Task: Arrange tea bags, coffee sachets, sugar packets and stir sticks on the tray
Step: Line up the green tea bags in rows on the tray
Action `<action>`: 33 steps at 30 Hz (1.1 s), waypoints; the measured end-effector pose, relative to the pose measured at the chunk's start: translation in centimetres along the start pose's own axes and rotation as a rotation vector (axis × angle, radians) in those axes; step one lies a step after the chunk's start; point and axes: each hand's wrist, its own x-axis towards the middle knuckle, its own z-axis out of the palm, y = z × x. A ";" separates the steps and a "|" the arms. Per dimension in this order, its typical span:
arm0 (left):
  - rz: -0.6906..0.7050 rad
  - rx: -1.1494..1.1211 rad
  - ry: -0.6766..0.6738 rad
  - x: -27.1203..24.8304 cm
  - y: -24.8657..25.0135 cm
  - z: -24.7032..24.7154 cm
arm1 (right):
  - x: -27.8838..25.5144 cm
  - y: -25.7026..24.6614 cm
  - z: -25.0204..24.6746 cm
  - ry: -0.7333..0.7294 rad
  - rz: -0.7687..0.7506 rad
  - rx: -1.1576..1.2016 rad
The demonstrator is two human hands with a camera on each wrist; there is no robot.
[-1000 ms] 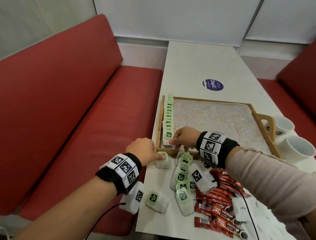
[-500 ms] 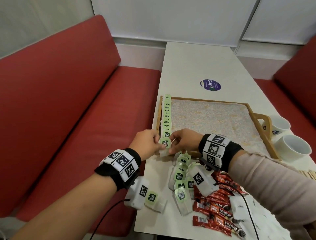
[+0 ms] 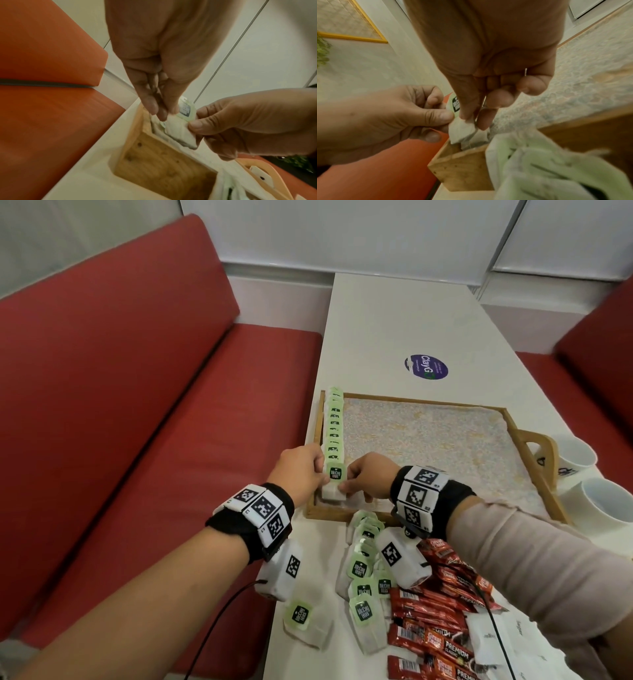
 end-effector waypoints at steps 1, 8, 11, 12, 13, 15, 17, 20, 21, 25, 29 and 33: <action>-0.004 -0.001 -0.007 0.1 -0.2 0.1 | 0.1 0.0 0.1 -0.012 0.012 -0.003; -0.023 0.022 -0.033 0.0 -0.5 0.6 | 0.7 -0.3 0.7 -0.104 0.084 -0.070; -0.019 0.133 -0.039 0.0 -0.1 0.5 | 0.9 -0.7 0.8 -0.069 0.090 -0.137; -0.011 0.200 -0.042 0.0 0.0 0.4 | 0.9 -0.8 0.7 -0.068 0.089 -0.144; 0.001 0.273 -0.046 0.0 0.0 0.4 | 1.0 -1.0 0.7 -0.072 0.089 -0.157; 0.016 0.366 -0.053 0.0 -0.1 0.3 | 1.1 -1.4 0.5 -0.083 0.091 -0.224; 0.021 0.389 -0.066 0.1 -0.4 0.3 | 1.2 -1.7 0.4 -0.085 0.099 -0.315; 0.026 0.414 -0.112 0.3 -0.5 0.3 | 1.5 -1.8 0.1 -0.079 0.134 -0.357; 0.031 0.422 -0.125 0.4 -0.4 0.3 | 1.6 -1.7 0.0 -0.072 0.143 -0.343; 0.047 0.439 -0.158 0.6 -0.2 0.3 | 1.4 -1.8 0.1 -0.086 0.145 -0.417; 0.078 0.442 -0.151 0.3 0.0 0.2 | 1.6 -1.7 0.2 -0.055 0.153 -0.403; 0.097 0.351 -0.110 -0.8 -0.2 -0.3 | 0.9 -1.9 -0.2 -0.012 0.121 -0.266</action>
